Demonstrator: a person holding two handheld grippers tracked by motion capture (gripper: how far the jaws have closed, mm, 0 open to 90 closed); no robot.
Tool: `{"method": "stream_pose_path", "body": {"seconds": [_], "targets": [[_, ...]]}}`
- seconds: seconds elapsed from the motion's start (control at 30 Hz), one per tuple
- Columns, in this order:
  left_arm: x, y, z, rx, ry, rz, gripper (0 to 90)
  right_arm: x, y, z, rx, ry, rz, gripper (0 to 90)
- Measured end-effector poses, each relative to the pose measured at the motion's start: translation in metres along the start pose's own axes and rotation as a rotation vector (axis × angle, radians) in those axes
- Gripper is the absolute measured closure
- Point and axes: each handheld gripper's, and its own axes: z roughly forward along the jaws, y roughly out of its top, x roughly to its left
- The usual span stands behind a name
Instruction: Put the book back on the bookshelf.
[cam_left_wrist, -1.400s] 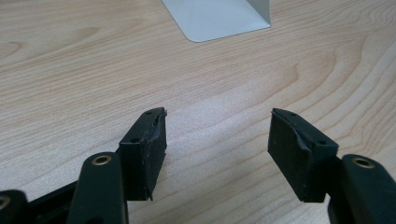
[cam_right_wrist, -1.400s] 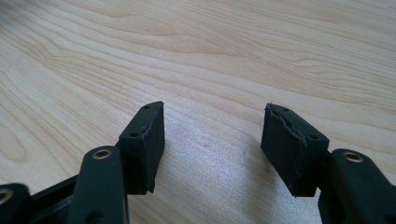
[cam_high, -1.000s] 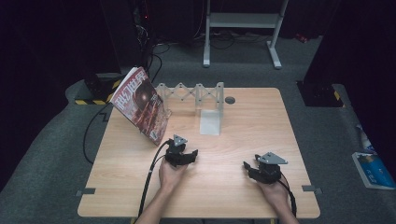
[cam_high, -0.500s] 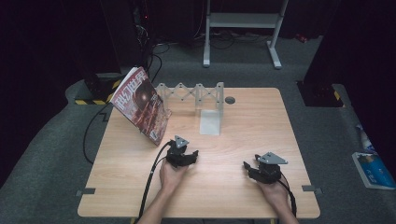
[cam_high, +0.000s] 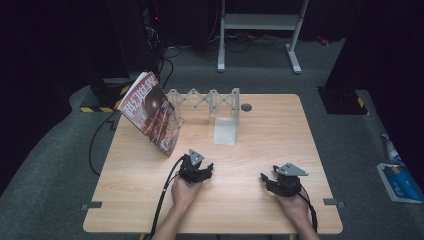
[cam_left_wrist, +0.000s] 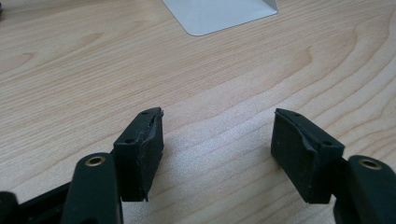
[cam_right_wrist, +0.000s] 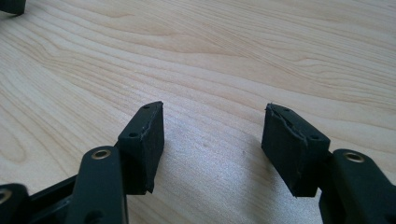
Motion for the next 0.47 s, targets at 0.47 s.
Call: {"method": "stream_pose_path", "body": {"seconds": [0.47], "targets": [[-0.0005, -0.0004, -0.0001, -0.003, 0.003, 0.001, 34.0, 0.0004, -0.0001, -0.0001, 0.001, -0.001, 0.002, 39.2]]}}
